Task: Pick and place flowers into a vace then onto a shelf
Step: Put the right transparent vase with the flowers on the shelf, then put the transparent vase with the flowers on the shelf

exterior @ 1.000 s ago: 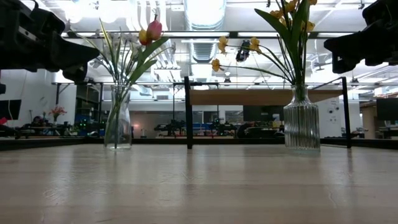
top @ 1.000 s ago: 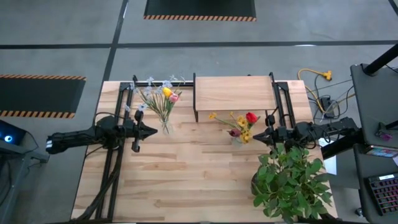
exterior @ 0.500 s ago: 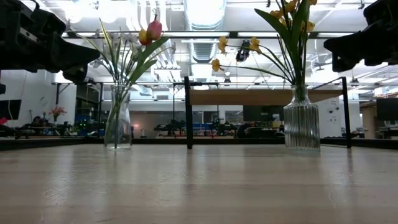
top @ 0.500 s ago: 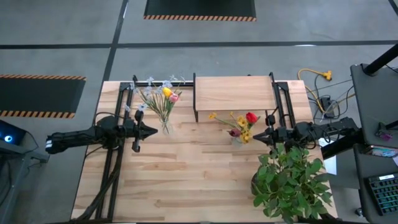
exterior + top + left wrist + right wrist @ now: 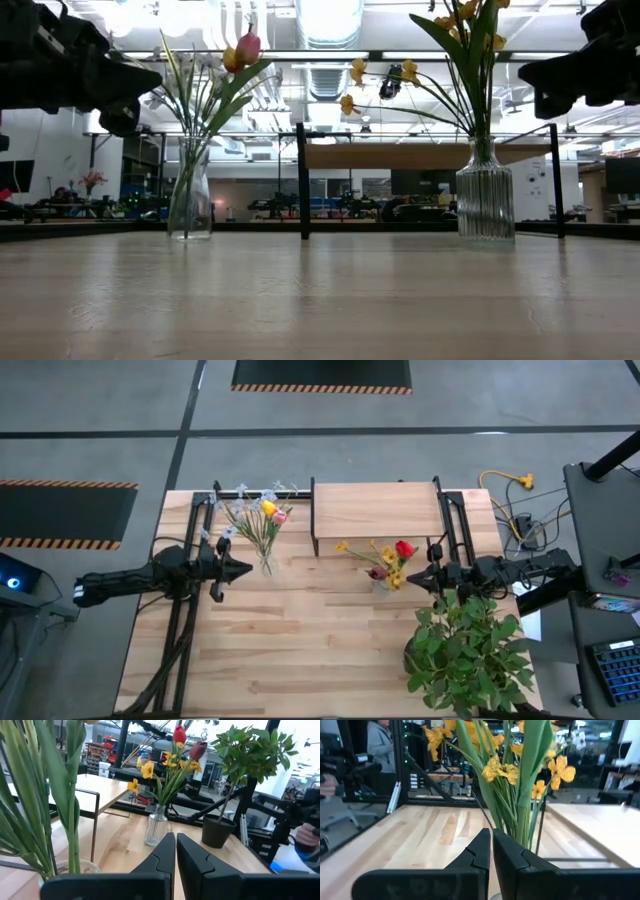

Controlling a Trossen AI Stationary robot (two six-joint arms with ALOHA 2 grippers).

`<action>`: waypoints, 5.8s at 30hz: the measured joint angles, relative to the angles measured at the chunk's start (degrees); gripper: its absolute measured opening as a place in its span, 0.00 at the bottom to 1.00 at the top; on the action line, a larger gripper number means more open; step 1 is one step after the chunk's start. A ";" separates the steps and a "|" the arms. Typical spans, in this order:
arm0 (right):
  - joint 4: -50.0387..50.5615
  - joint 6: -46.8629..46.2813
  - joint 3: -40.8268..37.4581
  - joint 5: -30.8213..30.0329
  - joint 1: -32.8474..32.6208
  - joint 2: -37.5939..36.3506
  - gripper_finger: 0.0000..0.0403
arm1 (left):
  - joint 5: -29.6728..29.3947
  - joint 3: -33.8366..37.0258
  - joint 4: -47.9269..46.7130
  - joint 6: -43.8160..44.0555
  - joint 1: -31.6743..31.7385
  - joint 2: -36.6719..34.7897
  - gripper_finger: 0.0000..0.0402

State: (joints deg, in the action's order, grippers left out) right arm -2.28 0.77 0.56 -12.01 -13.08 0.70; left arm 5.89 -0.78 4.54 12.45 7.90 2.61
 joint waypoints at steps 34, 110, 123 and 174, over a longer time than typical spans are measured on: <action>-15.80 -12.38 0.96 -13.71 0.58 33.92 0.84 | -0.48 0.17 0.39 0.24 0.04 0.37 0.00; 1.06 0.06 35.70 -30.63 4.39 45.30 0.27 | -0.49 0.20 0.39 0.09 0.07 0.37 0.00; 5.07 -3.90 33.58 -27.18 24.92 36.02 0.27 | -0.49 0.21 0.39 0.09 0.07 0.37 0.00; 9.32 -7.16 31.15 -11.78 44.84 34.96 0.67 | -0.47 0.24 0.35 0.11 0.04 0.37 0.00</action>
State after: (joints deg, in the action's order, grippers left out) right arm 7.04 -6.38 31.70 -23.79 31.76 35.66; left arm 5.42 -0.54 4.89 12.56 7.94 2.98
